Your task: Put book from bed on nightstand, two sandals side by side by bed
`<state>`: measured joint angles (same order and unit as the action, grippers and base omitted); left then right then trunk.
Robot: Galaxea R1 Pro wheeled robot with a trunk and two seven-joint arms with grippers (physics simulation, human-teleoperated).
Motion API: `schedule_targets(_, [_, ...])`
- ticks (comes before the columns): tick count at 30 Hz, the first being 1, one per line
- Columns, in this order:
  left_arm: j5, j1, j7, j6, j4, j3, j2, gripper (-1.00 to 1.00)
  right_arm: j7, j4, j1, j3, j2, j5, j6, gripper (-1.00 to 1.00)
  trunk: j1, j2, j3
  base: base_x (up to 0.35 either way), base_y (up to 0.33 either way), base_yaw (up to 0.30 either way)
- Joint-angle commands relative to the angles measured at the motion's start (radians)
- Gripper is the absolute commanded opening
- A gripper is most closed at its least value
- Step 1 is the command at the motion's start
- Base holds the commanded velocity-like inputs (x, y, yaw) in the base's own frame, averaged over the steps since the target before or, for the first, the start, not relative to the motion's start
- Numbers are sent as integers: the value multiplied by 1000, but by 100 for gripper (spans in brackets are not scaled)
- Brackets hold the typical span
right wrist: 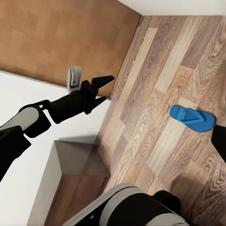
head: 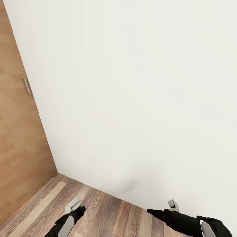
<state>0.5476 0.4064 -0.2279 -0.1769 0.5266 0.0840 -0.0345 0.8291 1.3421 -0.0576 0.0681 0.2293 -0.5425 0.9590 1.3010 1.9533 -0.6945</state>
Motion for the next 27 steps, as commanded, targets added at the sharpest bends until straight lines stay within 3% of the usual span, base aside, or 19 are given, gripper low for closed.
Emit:
schedule_targets(1, [9, 0, -4, -5, 3, 3, -1, 100, 4, 0, -1, 1, 0, 1, 4, 100, 4, 8, -4, 0, 0, 0])
schedule_targets(22, [13, 0, -4, -6, 2, 7, -2, 100, 4, 0, -1, 2, 1, 1, 4, 100, 84, 155, -70, 0, 0, 0])
schedule_targets(27, [69, 0, -7, -6, 11, 27, -10, 100, 4, 0, -1, 3, 2, -1, 4, 100, 103, 190, -86, 0, 0, 0])
